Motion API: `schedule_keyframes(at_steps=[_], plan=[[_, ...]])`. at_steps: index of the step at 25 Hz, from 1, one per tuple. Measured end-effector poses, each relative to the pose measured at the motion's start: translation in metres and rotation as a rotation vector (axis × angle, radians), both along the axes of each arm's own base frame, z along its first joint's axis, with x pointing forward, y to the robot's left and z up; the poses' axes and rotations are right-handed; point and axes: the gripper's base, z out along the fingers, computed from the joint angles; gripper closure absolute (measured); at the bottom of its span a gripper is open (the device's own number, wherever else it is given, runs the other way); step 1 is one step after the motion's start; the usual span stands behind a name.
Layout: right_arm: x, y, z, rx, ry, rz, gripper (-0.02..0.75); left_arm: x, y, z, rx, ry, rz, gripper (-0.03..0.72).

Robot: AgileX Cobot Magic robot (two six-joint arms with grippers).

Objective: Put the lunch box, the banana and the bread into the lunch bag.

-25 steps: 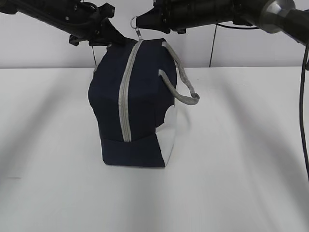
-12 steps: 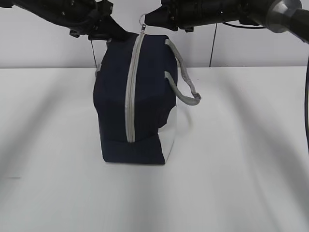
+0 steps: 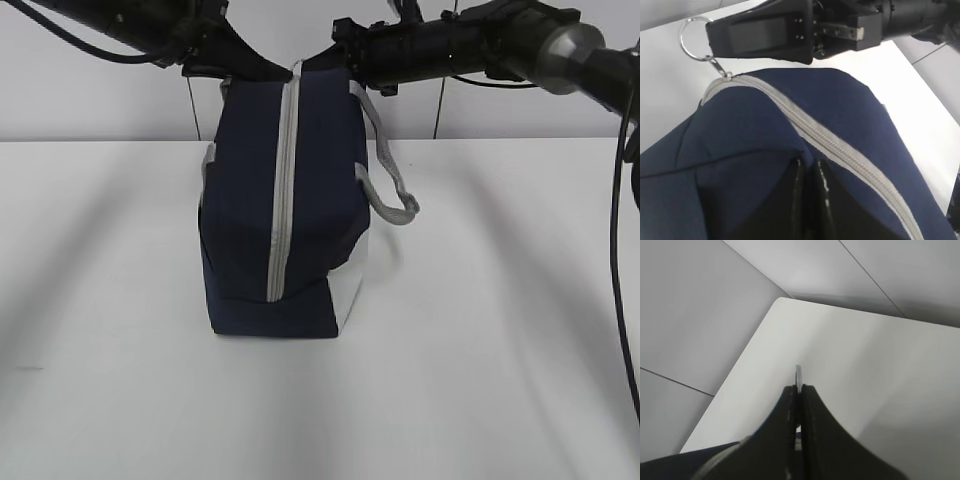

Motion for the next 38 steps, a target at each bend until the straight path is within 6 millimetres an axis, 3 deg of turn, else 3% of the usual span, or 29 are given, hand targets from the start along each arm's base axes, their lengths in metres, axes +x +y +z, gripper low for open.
schedule_keyframes(at_steps=[15,23,26,30,32,36,38], plan=[[0.006,0.000,-0.030,-0.010,0.046,-0.011,0.732,-0.001,0.000,0.000,0.002,-0.004,-0.017,0.694],[0.007,-0.007,-0.031,-0.006,0.055,-0.012,0.721,-0.001,0.000,0.000,0.000,-0.003,-0.017,0.694],[0.009,-0.016,-0.022,0.001,0.034,-0.008,0.624,-0.001,0.000,0.000,-0.001,-0.001,-0.020,0.694],[0.008,-0.020,-0.002,0.009,-0.020,0.028,0.340,-0.001,-0.001,0.000,-0.004,0.001,-0.016,0.694],[0.005,-0.020,0.011,0.011,-0.059,0.060,0.247,-0.001,0.000,0.000,-0.005,0.001,-0.007,0.694],[-0.002,-0.018,0.031,0.001,-0.133,0.135,0.197,0.006,0.003,-0.002,0.022,0.001,0.080,0.681],[-0.008,-0.017,0.046,-0.007,-0.173,0.161,0.192,0.009,0.006,-0.004,0.062,-0.011,0.124,0.625]])
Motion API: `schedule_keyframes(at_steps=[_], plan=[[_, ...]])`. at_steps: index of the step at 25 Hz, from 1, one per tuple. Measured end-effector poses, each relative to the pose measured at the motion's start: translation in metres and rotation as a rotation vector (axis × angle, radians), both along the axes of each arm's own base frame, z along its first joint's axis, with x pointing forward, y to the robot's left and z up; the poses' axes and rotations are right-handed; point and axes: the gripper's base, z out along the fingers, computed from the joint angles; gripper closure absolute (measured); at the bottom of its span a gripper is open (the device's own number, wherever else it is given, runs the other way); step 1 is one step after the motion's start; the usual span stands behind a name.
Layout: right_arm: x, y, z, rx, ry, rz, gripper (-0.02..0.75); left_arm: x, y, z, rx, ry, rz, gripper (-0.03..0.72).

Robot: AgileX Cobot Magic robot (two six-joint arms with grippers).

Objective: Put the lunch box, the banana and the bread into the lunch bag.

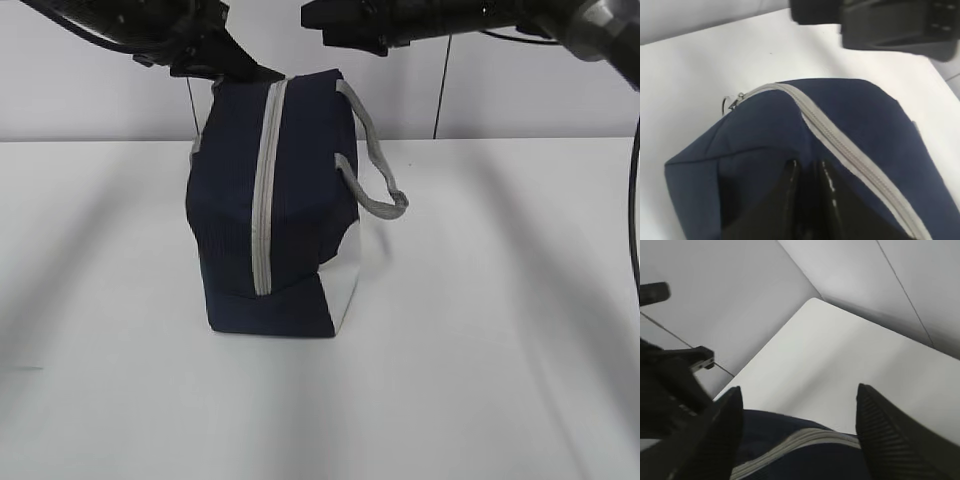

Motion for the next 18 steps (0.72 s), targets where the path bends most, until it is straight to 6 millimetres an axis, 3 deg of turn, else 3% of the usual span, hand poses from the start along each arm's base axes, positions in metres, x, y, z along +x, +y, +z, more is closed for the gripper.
schedule_keyframes(at_steps=[5,7,10,14,18], plan=[[-0.016,0.000,0.038,-0.006,-0.073,0.051,0.200,0.005,0.007,-0.005,0.069,0.012,0.092,0.273],[-0.023,0.000,0.049,-0.009,-0.087,0.080,0.219,0.006,0.011,-0.006,0.071,0.032,0.121,0.173],[-0.031,0.001,0.062,-0.009,-0.094,0.109,0.282,0.004,0.021,-0.003,0.068,0.076,0.136,0.125],[-0.039,0.000,0.070,0.004,-0.024,0.110,0.386,-0.010,0.034,0.019,0.077,0.116,0.122,0.122],[-0.050,-0.001,0.072,0.012,0.064,0.104,0.419,-0.028,0.043,0.038,0.164,0.147,0.123,0.123]])
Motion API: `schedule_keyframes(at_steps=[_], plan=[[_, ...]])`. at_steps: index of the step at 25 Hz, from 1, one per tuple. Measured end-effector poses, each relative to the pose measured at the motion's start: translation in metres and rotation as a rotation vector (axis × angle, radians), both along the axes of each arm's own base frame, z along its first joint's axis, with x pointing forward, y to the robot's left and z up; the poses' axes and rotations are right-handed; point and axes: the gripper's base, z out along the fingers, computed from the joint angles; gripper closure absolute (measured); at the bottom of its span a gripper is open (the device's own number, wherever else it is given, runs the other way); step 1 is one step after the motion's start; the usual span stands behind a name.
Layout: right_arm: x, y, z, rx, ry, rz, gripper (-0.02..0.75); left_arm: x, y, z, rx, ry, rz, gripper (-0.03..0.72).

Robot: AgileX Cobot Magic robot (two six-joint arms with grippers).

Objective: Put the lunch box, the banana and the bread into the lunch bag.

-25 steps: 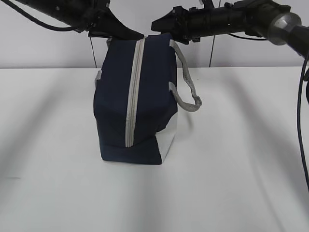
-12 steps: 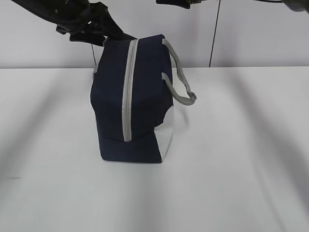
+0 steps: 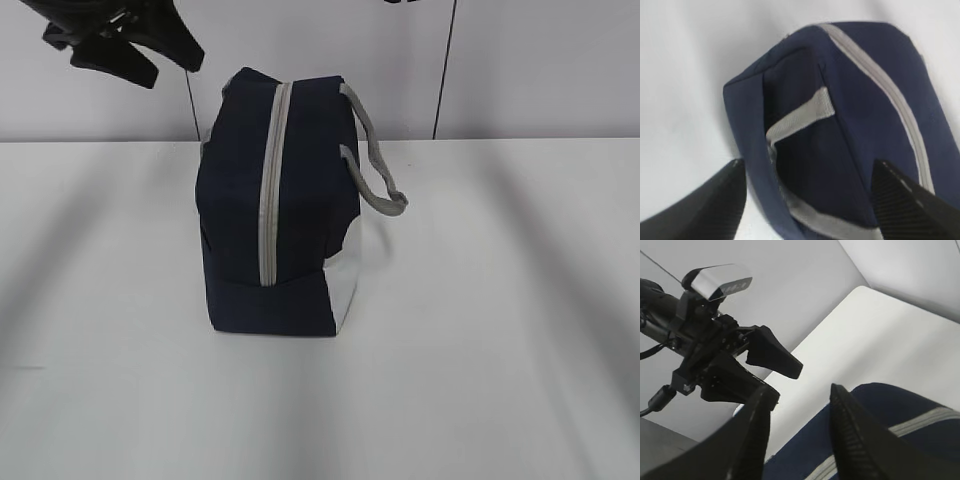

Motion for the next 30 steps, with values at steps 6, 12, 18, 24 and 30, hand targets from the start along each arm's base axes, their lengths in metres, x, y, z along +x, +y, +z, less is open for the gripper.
schedule_keyframes(at_steps=[6,12,18,24,30], plan=[[-0.038,-0.004,0.012,-0.021,0.071,0.008,0.425,-0.018,0.014,0.023,0.124,0.005,0.074,0.155],[-0.100,-0.011,0.005,-0.062,0.134,0.032,0.426,-0.062,0.023,0.057,0.135,-0.042,0.102,0.191],[-0.158,-0.022,-0.014,-0.113,0.144,-0.062,0.426,-0.138,0.036,0.065,0.157,-0.029,0.103,0.200],[-0.201,-0.049,-0.037,-0.217,0.086,-0.437,0.426,-0.223,0.049,0.061,0.148,-0.065,0.112,0.202],[-0.243,-0.066,-0.058,-0.275,0.079,-0.581,0.447,-0.293,0.061,0.040,0.117,-0.153,0.165,0.202]])
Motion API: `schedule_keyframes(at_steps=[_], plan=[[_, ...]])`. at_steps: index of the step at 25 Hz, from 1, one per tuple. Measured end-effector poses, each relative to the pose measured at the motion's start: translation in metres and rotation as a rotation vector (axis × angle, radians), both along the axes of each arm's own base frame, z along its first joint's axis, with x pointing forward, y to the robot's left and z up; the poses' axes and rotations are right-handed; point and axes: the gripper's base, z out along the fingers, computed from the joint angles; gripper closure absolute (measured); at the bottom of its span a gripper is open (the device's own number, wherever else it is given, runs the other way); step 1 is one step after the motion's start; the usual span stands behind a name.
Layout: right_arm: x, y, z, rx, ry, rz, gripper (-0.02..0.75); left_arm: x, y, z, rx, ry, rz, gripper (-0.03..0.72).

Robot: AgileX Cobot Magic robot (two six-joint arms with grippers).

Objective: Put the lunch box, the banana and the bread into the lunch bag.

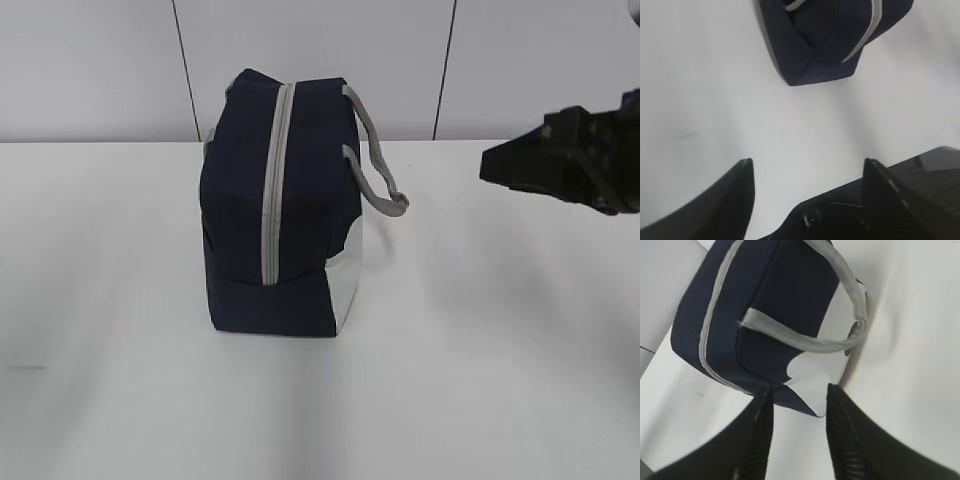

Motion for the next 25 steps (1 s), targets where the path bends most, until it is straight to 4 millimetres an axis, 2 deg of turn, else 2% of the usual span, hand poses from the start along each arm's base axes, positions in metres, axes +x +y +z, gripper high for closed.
schedule_keyframes(at_steps=[6,10,14,18,25], plan=[[-0.021,-0.002,-0.015,-0.006,0.032,0.007,0.449,-0.062,0.018,-0.033,0.073,-0.161,0.045,0.226],[-0.028,-0.001,-0.016,0.000,0.037,0.028,0.451,-0.088,0.028,-0.056,0.122,-0.241,0.077,0.230],[-0.032,-0.001,-0.012,-0.008,0.012,0.048,0.451,-0.105,0.033,-0.071,0.123,-0.328,0.106,0.263],[-0.035,0.001,-0.012,-0.001,0.013,0.076,0.451,-0.117,0.035,-0.071,0.101,-0.434,0.122,0.287],[-0.038,0.003,-0.011,0.008,0.018,0.103,0.451,-0.119,0.037,-0.071,0.062,-0.585,0.158,0.322]])
